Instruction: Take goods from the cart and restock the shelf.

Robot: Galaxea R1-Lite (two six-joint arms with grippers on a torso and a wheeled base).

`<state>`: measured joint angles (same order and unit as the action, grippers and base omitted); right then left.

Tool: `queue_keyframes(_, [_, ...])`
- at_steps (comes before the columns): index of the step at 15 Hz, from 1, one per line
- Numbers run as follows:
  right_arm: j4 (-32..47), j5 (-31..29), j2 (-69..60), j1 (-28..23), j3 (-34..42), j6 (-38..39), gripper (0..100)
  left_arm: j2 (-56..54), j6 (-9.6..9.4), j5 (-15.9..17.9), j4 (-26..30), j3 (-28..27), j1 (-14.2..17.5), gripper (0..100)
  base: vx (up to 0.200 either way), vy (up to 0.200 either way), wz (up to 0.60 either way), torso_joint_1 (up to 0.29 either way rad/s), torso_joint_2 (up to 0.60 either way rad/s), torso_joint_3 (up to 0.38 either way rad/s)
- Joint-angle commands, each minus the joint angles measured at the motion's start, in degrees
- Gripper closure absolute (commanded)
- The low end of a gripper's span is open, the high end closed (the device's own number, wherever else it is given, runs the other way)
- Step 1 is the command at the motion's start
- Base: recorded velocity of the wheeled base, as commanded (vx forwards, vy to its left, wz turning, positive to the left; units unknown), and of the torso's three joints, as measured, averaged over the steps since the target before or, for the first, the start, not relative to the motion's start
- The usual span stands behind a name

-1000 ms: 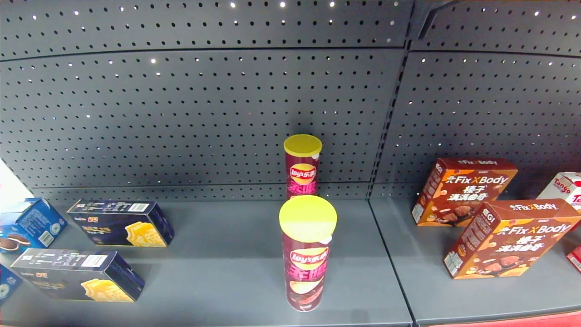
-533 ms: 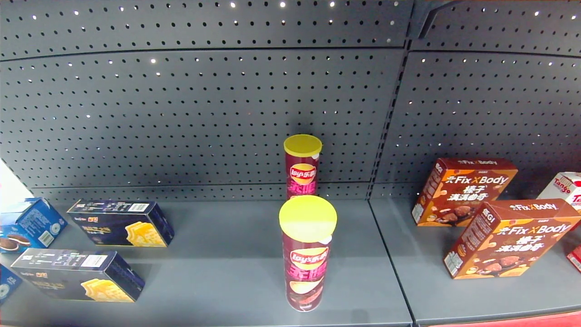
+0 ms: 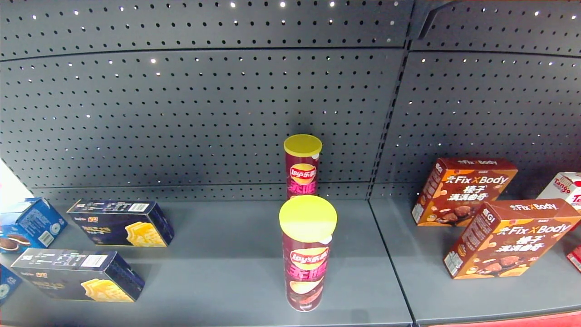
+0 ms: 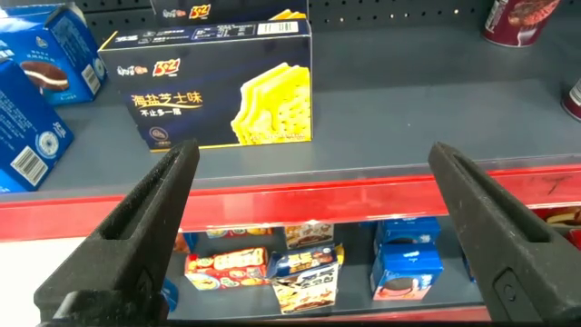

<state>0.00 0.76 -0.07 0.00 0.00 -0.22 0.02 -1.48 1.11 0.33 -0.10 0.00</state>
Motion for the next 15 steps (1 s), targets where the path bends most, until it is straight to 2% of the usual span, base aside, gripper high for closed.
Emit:
queue_keyframes(1, [0.0, 0.04, 0.07, 0.0, 0.0, -0.04, 0, -0.02, 0.07, 0.03, 0.02, 0.01, 0.0, 0, 0.0, 0.0, 0.0, 0.0, 0.0, 0.0])
queue_keyframes(15, [0.0, 0.04, 0.07, 0.0, 0.0, -0.04, 0, -0.02, 0.6, -0.23, 0.02, 0.01, 0.0, 0, 0.0, 0.0, 0.0, 0.0, 0.0, 0.0])
